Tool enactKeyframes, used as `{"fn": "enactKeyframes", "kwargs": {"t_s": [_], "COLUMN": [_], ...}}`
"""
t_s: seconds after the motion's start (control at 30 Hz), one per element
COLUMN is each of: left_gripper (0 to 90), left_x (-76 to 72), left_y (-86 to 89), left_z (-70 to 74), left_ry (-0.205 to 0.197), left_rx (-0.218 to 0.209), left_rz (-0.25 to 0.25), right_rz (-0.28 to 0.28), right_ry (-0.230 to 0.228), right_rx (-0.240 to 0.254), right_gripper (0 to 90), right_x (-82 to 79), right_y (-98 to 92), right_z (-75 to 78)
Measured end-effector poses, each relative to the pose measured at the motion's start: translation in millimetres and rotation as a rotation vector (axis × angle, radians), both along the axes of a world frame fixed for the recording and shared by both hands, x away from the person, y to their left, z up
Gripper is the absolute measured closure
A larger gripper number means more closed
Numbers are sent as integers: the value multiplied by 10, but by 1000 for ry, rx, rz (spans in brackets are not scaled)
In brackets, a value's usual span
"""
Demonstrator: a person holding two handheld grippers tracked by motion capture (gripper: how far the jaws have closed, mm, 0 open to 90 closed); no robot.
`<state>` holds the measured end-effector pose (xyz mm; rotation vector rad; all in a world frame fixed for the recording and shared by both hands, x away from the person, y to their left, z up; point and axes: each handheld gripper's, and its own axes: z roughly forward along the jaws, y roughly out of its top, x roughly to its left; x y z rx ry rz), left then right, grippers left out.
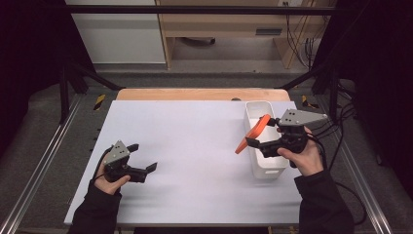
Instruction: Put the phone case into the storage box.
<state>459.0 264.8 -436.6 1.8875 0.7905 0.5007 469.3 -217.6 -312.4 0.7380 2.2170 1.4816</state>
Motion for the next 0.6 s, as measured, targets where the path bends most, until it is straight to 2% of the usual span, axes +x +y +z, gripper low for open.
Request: {"fn": "enactKeyframes", "kwargs": {"t_s": [0.6], "left_gripper": [0], "left_x": [8], "left_y": [49], "left_z": [-23], "left_ry": [1], "left_rx": [2], "left_rz": [6], "right_rz": [-149], "right_ry": [2], "right_rx": [-19], "right_gripper": [156], "right_x": [145], "right_y": [9], "right_z": [193]}}
